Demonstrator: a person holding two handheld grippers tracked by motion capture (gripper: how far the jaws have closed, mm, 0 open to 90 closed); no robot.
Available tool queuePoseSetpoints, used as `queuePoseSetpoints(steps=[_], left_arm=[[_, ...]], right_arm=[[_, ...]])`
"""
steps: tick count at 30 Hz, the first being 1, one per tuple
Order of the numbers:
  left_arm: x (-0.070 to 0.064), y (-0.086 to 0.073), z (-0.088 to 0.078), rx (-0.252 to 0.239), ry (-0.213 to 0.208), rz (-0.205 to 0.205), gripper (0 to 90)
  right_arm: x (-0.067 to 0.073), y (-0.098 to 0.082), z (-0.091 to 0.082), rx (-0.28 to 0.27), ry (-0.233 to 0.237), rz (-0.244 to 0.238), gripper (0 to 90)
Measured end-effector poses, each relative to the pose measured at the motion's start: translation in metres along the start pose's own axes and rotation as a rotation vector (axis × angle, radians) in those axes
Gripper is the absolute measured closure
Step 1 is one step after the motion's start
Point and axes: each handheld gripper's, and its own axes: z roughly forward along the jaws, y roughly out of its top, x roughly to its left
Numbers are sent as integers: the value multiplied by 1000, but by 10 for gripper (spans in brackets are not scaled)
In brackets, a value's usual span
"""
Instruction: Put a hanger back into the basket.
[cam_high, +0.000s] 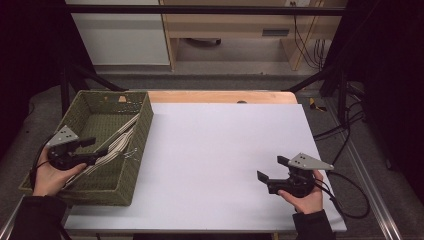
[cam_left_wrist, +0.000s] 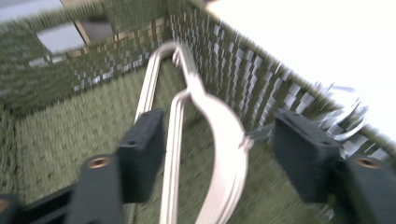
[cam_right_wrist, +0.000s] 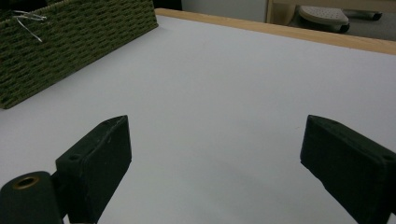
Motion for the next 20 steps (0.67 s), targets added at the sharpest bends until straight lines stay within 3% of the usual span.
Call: queuePoseSetpoints(steps=[5, 10, 20], left_arm=[[-19, 10, -10, -126, -28, -76, 188], [-40, 15, -13, -179, -47, -100, 134], [-84, 18, -6, -226, -127, -63, 113]], right_arm=[[0, 0, -3, -5, 7, -3, 95], [-1, 1, -5, -18, 2, 5, 95], [-6, -1, -12, -31, -6, -1, 93]])
